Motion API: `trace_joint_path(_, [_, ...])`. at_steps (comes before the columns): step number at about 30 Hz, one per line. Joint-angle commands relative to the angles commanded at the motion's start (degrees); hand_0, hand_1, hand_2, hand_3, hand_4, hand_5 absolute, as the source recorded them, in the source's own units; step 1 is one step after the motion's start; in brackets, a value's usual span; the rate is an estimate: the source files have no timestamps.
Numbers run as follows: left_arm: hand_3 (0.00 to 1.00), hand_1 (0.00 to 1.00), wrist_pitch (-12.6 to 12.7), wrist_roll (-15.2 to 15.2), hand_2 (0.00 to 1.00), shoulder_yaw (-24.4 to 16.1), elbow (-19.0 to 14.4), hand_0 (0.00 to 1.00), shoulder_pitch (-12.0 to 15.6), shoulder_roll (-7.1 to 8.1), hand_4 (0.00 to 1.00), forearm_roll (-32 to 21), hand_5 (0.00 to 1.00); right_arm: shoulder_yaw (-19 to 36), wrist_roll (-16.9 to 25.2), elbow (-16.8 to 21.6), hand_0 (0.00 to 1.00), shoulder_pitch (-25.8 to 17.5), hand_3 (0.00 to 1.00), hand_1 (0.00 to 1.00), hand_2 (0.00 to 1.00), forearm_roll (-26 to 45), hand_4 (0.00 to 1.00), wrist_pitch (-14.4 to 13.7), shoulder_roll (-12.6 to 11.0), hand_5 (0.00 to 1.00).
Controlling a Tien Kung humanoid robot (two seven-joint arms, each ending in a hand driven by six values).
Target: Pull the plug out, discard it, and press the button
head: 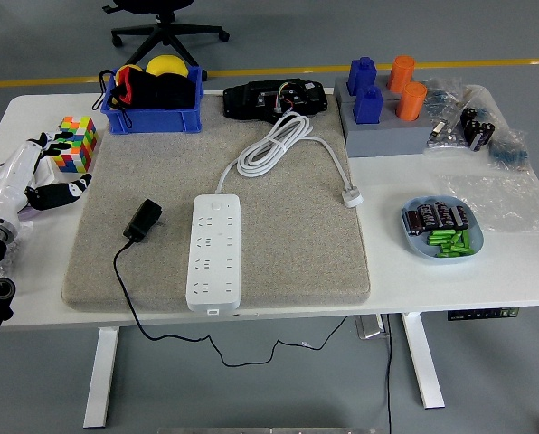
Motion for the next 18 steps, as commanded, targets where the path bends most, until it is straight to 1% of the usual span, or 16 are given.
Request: trace_joint_path(18, [0.844,0.773,-0.32,0.01,0.767,0.01,-0.5,0.826,0.43,-0.23,0.72,-0.2,0.068,1.32,-0.04,0.0,0.704,-0.15,0.618,0.676,0.66,-0.51,0.713,-0.04,0.39,0.49])
